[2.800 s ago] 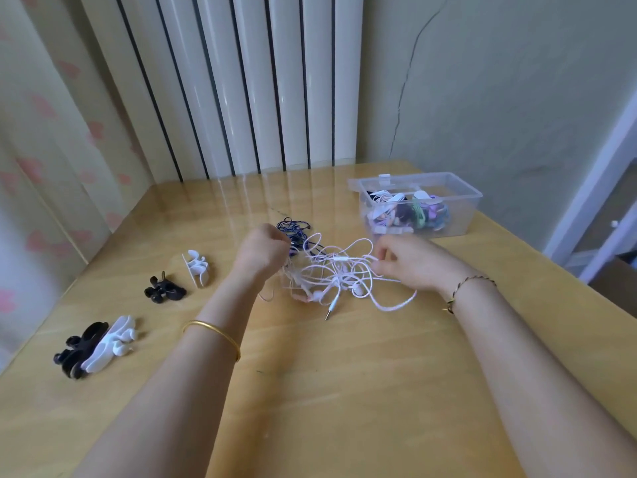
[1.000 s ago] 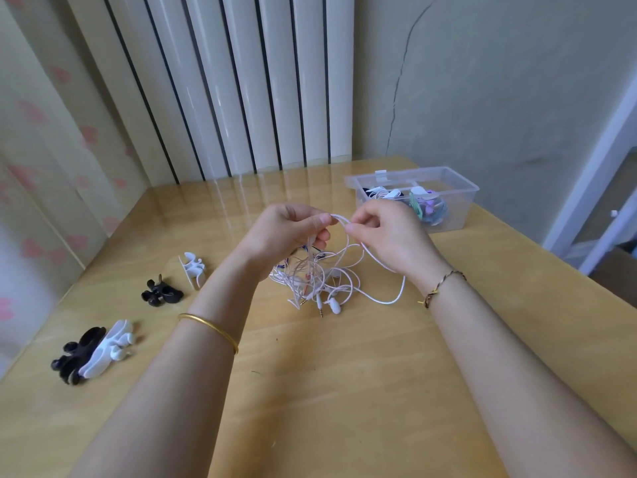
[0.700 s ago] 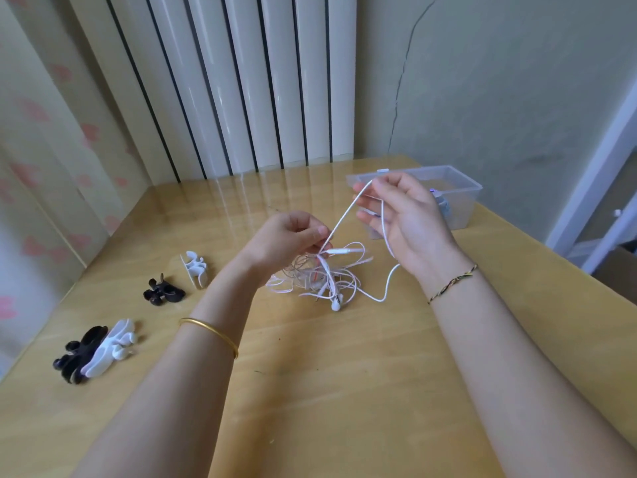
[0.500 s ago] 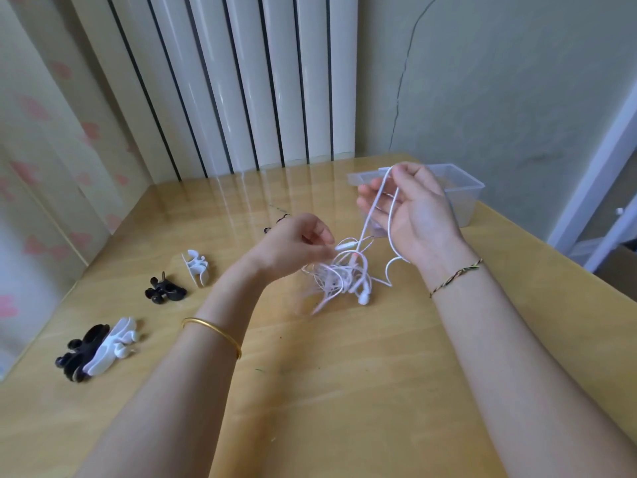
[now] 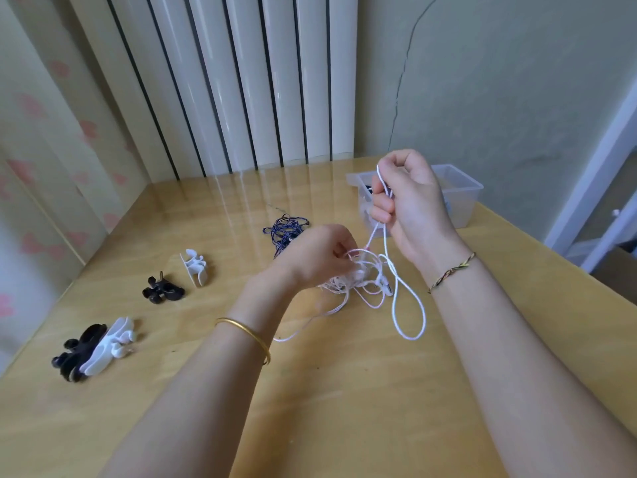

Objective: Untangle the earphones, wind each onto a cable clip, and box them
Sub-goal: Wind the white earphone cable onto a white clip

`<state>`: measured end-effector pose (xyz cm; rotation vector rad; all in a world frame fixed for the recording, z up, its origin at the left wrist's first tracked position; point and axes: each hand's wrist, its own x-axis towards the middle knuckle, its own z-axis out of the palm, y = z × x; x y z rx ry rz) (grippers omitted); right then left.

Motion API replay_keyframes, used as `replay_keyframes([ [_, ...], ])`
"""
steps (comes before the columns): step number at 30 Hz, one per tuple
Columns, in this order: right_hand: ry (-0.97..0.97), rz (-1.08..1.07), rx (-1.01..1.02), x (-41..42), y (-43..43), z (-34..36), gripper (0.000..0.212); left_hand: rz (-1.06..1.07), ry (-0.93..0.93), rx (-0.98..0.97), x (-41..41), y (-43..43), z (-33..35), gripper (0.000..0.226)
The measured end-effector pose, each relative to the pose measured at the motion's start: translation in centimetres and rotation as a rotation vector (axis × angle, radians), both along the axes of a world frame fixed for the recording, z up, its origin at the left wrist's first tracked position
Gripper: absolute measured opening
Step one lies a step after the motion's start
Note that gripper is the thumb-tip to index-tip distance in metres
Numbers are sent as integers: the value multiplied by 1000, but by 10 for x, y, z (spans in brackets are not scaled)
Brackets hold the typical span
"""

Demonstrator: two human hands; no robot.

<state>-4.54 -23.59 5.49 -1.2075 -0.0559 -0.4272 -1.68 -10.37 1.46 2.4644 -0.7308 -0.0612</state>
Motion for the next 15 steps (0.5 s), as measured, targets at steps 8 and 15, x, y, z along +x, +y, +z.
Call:
replay_keyframes([
  [8,296,-268,-1280,-3,-25,-19,4,275,-174,-245,15,22,5,12],
  [15,334,-388,-1269,-1,-36,-17,16,467,-358,-350,26,39,10,23],
])
